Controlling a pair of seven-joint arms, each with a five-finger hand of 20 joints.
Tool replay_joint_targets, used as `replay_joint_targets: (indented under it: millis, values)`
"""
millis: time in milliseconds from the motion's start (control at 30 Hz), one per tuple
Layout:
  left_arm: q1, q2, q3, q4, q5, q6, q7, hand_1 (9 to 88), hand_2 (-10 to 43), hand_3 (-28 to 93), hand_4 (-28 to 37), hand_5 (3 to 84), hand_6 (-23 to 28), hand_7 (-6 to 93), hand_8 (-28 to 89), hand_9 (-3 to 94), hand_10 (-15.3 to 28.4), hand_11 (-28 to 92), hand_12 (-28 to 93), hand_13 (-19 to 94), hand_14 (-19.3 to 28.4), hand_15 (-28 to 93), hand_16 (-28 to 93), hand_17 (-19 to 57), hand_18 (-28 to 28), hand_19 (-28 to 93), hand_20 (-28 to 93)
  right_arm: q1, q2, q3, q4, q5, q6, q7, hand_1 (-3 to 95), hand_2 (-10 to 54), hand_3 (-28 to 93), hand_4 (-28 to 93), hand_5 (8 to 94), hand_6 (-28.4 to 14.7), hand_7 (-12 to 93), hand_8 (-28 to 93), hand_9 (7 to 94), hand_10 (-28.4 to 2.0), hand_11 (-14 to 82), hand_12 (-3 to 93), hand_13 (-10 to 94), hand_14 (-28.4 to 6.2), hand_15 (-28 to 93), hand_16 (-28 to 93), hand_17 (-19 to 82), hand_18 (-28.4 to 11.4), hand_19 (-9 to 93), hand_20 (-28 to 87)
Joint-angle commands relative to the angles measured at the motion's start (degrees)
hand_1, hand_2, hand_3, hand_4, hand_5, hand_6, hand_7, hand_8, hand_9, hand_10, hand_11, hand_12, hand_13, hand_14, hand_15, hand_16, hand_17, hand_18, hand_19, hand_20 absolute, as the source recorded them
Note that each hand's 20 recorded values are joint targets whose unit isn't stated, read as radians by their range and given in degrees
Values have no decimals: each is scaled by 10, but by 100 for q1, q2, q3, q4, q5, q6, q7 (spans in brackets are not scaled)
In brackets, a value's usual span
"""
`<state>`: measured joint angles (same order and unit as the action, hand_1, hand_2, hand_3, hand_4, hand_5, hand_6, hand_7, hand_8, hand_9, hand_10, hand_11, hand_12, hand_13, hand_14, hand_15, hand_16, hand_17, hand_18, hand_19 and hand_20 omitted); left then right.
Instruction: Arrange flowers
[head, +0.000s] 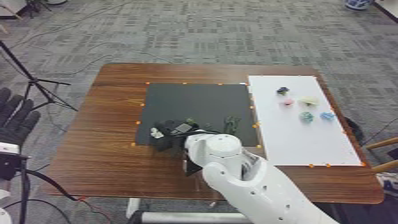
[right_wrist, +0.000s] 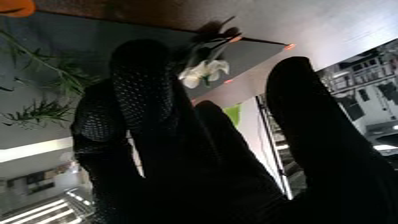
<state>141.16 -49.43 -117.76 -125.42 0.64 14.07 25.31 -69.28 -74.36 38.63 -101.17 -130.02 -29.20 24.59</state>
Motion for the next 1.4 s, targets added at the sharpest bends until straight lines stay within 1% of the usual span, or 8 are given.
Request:
replay_joint_targets:
  millis: [33, 433, 500, 600, 767, 900, 1067, 1400]
  values:
    - [75, -15, -21, -34, 15, -82, 8, 215, 202, 651, -283, 343, 76, 50, -61, 289, 124, 84, 114, 184, 121, 159, -19, -45, 83, 160, 93, 16, -25, -8, 75, -169, 135, 114, 308, 82, 754, -217, 299, -169, -7, -63, 487, -230, 90, 109, 648, -154, 689, 203, 329, -284, 876, 372]
    - [-38, -20, -29, 4, 42, -63, -66, 217, 200, 651, -283, 344, 76, 52, -62, 289, 125, 87, 115, 185, 121, 162, -19, -44, 83, 161, 92, -56, 52, 242, -203, -30, 395, 370, 305, 80, 751, -220, 330, -150, 17, -72, 493, -237, 88, 110, 654, -151, 681, 197, 334, -284, 879, 357]
    - [-97, 6, -12, 25, -12, -69, -34, 217, 205, 634, -283, 344, 76, 53, -62, 289, 125, 86, 115, 185, 121, 162, -20, -44, 83, 161, 92, -160, 104, 449, -391, 84, 537, 380, 303, 80, 749, -220, 333, -149, 20, -73, 493, -238, 88, 110, 655, -151, 679, 196, 336, -284, 879, 354]
    - [-238, 85, 72, 92, 29, -87, -58, 232, 220, 574, -283, 345, 76, 52, -63, 290, 126, 84, 114, 187, 118, 153, -24, -44, 84, 161, 92, -423, 401, 614, -731, 100, 2232, 479, 305, 75, 742, -221, 373, -134, 34, -79, 525, -226, 100, 112, 676, -146, 673, 195, 355, -284, 888, 352]
    - [-302, 191, 175, 115, 9, -139, -16, 243, 225, 546, -283, 348, 73, 49, -65, 302, 116, 78, 106, 191, 104, 140, -32, -44, 85, 159, 90, -496, 858, 1099, -841, -328, 3520, 675, 303, 51, 733, -217, 477, -100, 69, -91, 607, -206, 119, 119, 716, -135, 672, 213, 375, -284, 903, 348]
    - [-505, 318, 278, 192, 10, -113, -22, 235, 226, 555, -283, 350, 70, 45, -66, 305, 111, 72, 99, 192, 93, 130, -39, -40, 79, 155, 88, -829, 1200, 1756, -1070, -73, 3600, 963, 304, 43, 736, -215, 496, -97, 78, -95, 605, -206, 117, 123, 701, -139, 661, 218, 362, -284, 894, 343]
    - [-576, 396, 347, 196, -62, -65, 108, 226, 225, 571, -283, 348, 68, 47, -66, 303, 112, 73, 99, 192, 94, 132, -38, -39, 76, 152, 88, -1305, 1495, 2372, -1245, -180, 3756, 1181, 305, 44, 734, -216, 500, -99, 79, -97, 603, -209, 117, 125, 699, -138, 657, 219, 360, -284, 892, 340]
    - [-461, 291, 328, 102, -113, 14, 237, 243, 225, 545, -283, 348, 68, 50, -65, 302, 114, 78, 101, 192, 96, 135, -38, -38, 75, 150, 89, -2004, 1987, 3012, -1114, -749, 3030, 1771, 310, 36, 734, -214, 500, -100, 76, -97, 588, -214, 112, 126, 673, -148, 647, 218, 344, -284, 882, 334]
